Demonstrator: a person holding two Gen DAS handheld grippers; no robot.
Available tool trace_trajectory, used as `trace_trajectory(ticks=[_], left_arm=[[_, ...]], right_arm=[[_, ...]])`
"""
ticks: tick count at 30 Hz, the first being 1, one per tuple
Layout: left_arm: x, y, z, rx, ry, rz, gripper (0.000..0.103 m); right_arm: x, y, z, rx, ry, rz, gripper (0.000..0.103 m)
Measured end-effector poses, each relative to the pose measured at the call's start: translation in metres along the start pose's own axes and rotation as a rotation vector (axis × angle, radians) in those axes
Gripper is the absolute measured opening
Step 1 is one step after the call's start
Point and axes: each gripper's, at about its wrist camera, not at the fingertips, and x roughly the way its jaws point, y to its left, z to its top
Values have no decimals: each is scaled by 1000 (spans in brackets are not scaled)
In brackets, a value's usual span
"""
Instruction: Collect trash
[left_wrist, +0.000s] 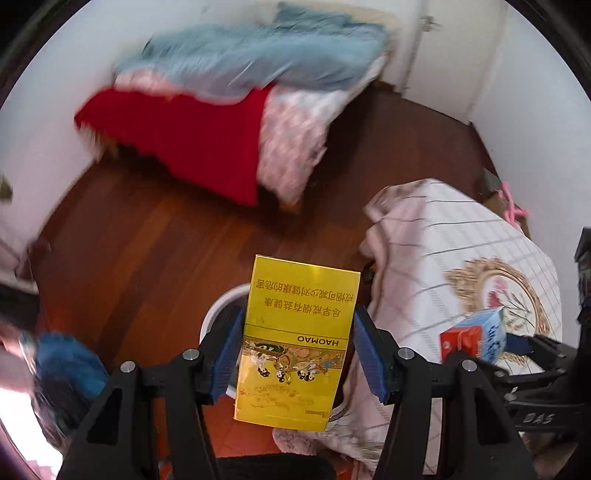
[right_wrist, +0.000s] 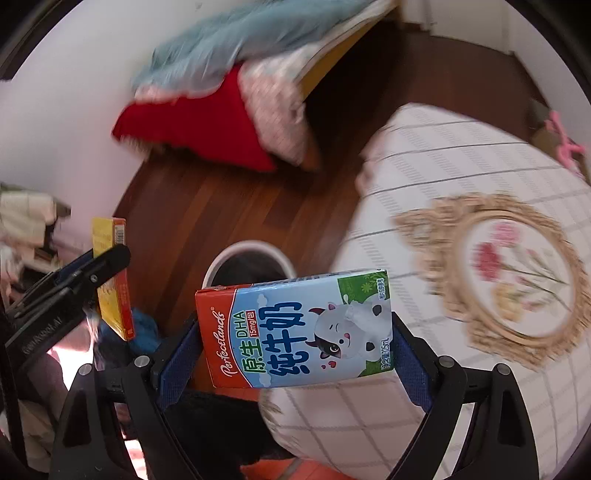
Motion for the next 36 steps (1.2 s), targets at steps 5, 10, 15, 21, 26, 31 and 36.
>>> trace_trajectory(ticks=[5, 10, 15, 21, 26, 31, 36], left_arm=[[63, 52, -3, -122, 106, -41, 55], [109, 77, -7, -167, 188, -72, 55], [132, 90, -10, -180, 237, -81, 56], [141, 106, -9, -223, 250, -65, 76], [134, 122, -15, -258, 238, -12, 98], [116, 134, -23, -285, 196, 57, 100], [89, 135, -34, -297, 161, 118, 100]], right_arm=[[89, 32, 15, -52, 118, -35, 94], [156, 49, 26, -87, 193, -60, 94], [204, 58, 35, -116, 246, -82, 94], [228, 56, 38, -136, 291, -91, 95], [241, 58, 42, -139, 310, -84, 103], [238, 65, 46, -147, 297, -71, 103], [214, 72, 39, -155, 268, -74, 103]])
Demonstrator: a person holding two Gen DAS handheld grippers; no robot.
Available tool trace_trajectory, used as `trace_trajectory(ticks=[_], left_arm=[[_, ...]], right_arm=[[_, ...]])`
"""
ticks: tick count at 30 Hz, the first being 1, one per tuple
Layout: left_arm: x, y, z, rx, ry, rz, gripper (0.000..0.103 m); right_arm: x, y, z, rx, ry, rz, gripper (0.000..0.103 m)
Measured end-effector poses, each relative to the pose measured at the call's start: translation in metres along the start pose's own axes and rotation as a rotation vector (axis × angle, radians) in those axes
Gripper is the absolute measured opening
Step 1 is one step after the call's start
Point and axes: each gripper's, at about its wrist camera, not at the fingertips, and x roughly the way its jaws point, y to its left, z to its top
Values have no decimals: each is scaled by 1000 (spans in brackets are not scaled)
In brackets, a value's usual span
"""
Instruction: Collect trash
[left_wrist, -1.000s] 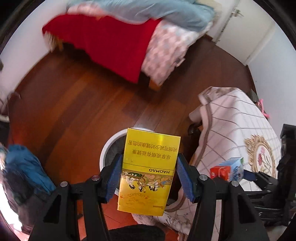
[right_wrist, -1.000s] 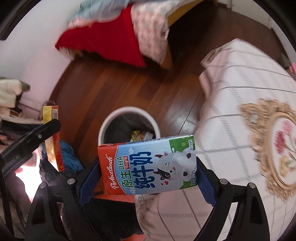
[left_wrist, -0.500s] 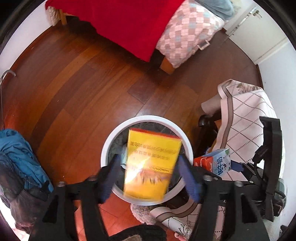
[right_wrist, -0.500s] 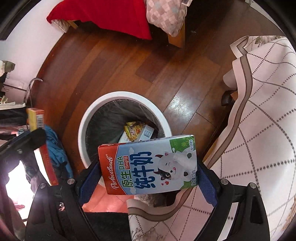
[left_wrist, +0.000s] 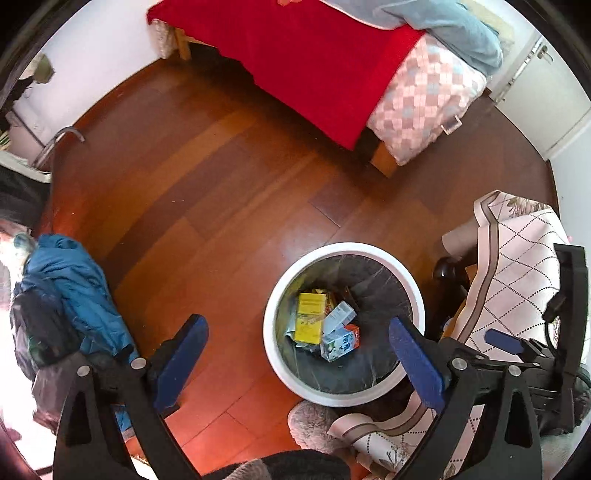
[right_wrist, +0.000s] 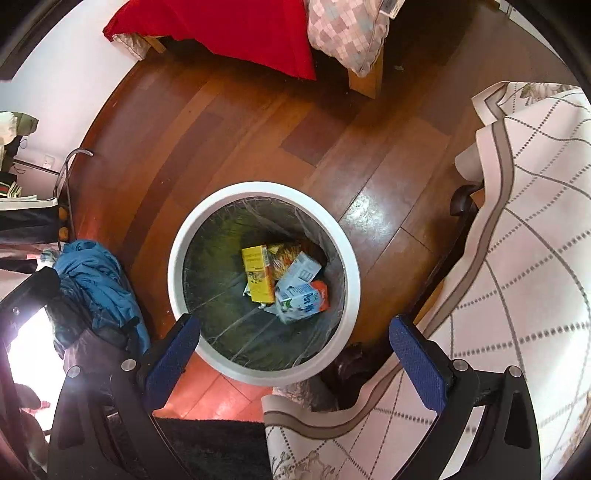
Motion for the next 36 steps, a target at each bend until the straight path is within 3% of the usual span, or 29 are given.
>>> trace_trajectory(ticks=[9, 22, 29, 36], left_arm=[[-60, -7, -31, 8, -56, 14, 100], [-175, -15, -72, 59, -175, -62, 100], [-237, -22, -87, 87, -219, -148, 100], [-274, -26, -98, 89, -237, -246, 100]], right_arm=[[-68, 9, -48, -17, -58, 29, 103], [-206, 27, -119, -65, -200, 153, 103], [-272, 37, -148, -109, -246, 226, 103], [-328, 47, -172, -160, -264, 289, 103]])
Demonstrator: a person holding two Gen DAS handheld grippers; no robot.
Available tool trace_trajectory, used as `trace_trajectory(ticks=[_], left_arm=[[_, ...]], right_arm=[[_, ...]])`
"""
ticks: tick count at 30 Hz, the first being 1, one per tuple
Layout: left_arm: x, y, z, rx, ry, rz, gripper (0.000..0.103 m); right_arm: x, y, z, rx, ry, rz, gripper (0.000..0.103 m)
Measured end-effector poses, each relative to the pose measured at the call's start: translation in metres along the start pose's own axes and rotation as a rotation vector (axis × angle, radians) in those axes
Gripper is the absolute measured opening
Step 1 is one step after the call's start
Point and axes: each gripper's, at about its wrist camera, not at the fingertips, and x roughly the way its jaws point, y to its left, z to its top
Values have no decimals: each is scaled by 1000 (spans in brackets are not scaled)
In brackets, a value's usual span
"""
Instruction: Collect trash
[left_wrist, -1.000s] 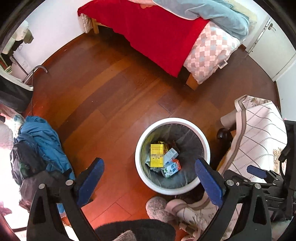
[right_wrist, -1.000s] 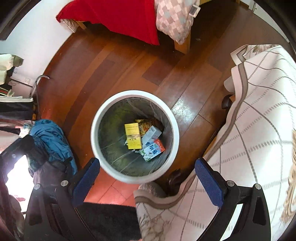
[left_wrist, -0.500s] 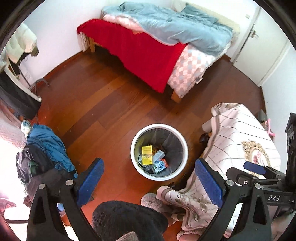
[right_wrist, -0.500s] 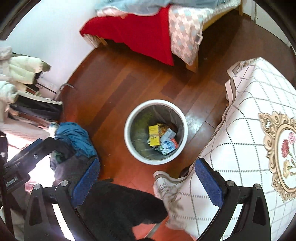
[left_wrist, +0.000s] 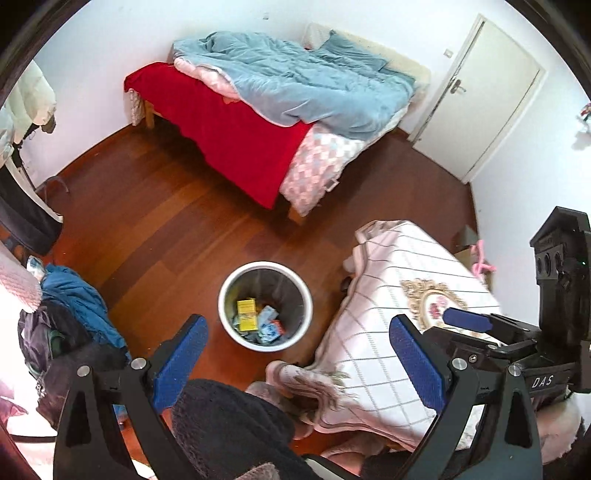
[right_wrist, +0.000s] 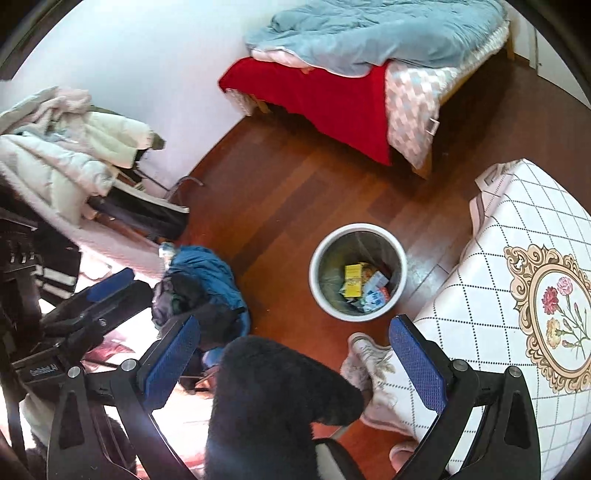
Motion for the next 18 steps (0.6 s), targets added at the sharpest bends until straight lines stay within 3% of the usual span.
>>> trace_trajectory(ticks=[9, 18], left_arm=[[-31, 1, 0, -10, -34, -13, 100], [-44, 6, -3, -21, -53, -5, 100]], right_arm=[[-35, 20, -2, -39, -13, 23, 103], [-31, 24, 3, -49, 5, 31, 103]])
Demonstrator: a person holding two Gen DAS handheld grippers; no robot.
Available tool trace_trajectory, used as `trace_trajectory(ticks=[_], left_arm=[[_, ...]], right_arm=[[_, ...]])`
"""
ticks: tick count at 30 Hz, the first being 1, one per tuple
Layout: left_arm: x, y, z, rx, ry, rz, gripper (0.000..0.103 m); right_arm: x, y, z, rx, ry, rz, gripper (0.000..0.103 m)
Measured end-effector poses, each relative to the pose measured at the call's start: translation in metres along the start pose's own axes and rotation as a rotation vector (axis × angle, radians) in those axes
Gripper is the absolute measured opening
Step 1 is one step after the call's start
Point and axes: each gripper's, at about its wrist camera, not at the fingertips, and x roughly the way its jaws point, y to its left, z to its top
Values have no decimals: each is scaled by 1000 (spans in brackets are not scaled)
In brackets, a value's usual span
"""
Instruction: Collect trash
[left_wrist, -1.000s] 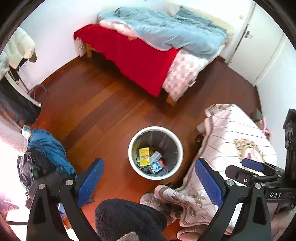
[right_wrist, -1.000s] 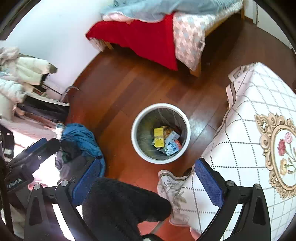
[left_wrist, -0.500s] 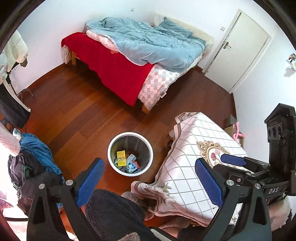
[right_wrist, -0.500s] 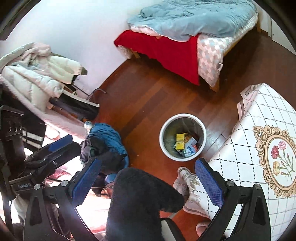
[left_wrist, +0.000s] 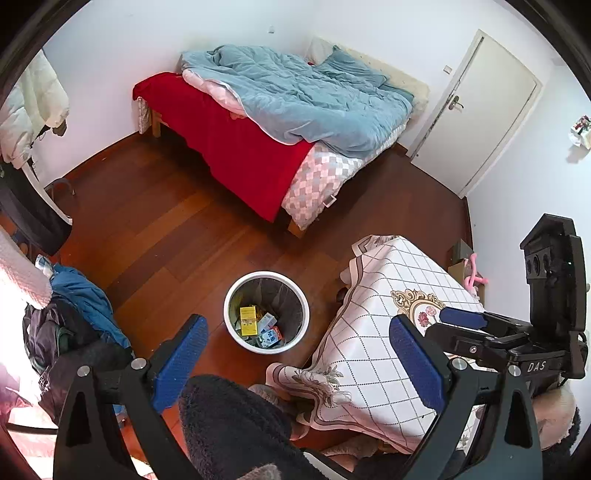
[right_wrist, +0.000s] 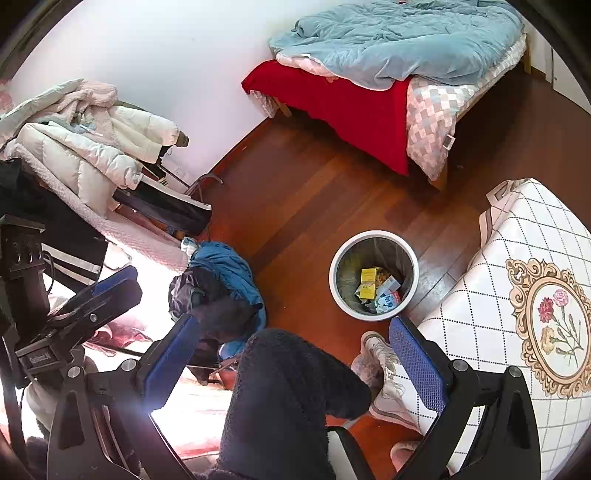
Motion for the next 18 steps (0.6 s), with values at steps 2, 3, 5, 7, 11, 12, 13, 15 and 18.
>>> trace_trajectory(ticks=[2, 3, 5, 7, 11, 12, 13, 15, 18], left_arm=[[0, 1, 0, -1, 0, 2, 100], [0, 2, -1, -3, 0, 0, 100], [-1, 3, 0, -1, 1, 4, 100], [0, 4, -1, -2, -1, 10, 100], [1, 6, -1, -3, 0, 25, 100], [2, 6, -2, -4, 0, 25, 100], [2, 6, -2, -5, 0, 26, 102], [4, 6, -2, -9, 4, 24, 103], [5, 8, -3, -13, 7, 21, 103]], right_arm=[[1, 1, 1, -4, 5, 4, 103], [2, 1, 2, -5, 7, 5, 103], [3, 2, 2, -10, 8, 0, 103], [5, 1, 3, -10, 12, 0, 103], [6, 2, 4, -15, 11, -16, 103], [7, 1, 4, -13, 12, -15, 103], [7, 0, 4, -12, 12, -16, 103], [8, 0, 4, -12, 14, -17, 103], [10, -1, 4, -13, 20, -21, 103]])
